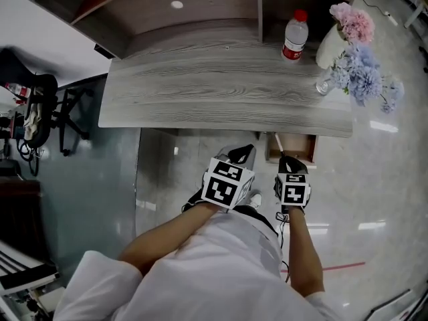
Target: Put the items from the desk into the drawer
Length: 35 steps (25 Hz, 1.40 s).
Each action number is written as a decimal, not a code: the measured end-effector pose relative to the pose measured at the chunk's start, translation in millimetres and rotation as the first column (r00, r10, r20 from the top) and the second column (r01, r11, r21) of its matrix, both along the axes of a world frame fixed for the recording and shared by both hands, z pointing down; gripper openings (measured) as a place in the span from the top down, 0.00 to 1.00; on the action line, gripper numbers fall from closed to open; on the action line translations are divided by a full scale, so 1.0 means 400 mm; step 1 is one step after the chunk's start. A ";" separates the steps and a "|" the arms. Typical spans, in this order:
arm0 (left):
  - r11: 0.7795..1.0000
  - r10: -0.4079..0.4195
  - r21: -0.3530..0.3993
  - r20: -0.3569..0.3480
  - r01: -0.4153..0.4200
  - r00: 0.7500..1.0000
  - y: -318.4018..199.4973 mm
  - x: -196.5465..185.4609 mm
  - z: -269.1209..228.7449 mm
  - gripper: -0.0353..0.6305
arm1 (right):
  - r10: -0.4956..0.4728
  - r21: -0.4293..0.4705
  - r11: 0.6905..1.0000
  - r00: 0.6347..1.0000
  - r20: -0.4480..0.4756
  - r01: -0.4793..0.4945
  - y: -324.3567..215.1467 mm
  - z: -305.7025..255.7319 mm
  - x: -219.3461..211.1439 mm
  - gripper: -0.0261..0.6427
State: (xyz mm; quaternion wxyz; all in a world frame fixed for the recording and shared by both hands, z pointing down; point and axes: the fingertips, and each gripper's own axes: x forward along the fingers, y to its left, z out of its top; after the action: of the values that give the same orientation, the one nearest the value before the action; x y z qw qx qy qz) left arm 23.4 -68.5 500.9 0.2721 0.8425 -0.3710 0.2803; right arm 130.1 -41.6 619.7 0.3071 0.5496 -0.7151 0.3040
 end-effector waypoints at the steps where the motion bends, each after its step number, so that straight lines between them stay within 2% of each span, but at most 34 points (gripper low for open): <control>1: 1.000 -0.001 -0.002 0.002 0.001 1.000 -0.006 -0.004 0.002 0.94 | 0.002 -0.003 1.000 1.000 0.000 -0.002 -0.007 0.005 -0.001 0.90; 10: 1.000 0.017 -0.016 -0.007 -0.017 1.000 -0.045 -0.004 0.010 0.94 | -0.014 -0.053 0.999 1.000 -0.027 0.013 -0.047 0.051 -0.010 0.90; 20: 0.994 0.108 -0.035 0.012 -0.108 0.994 -0.037 0.034 0.029 0.94 | -0.044 -0.111 0.993 0.998 -0.038 0.039 -0.064 0.096 -0.026 0.90; 27: 0.994 0.102 -0.047 0.018 -0.101 0.995 -0.040 0.024 0.037 0.94 | -0.076 -0.166 0.984 0.996 -0.048 0.067 -0.054 0.127 -0.038 0.90; 35: 0.996 0.081 -0.044 0.017 -0.080 0.997 -0.045 0.016 0.037 0.94 | -0.070 -0.179 0.982 0.996 -0.054 0.059 -0.048 0.136 -0.032 0.90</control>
State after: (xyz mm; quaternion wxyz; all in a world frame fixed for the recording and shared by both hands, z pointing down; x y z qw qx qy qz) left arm 29.9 -86.6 515.6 0.2751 0.8481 -0.3331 0.3068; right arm 117.1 -60.9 674.2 0.3858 0.5057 -0.6930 0.3395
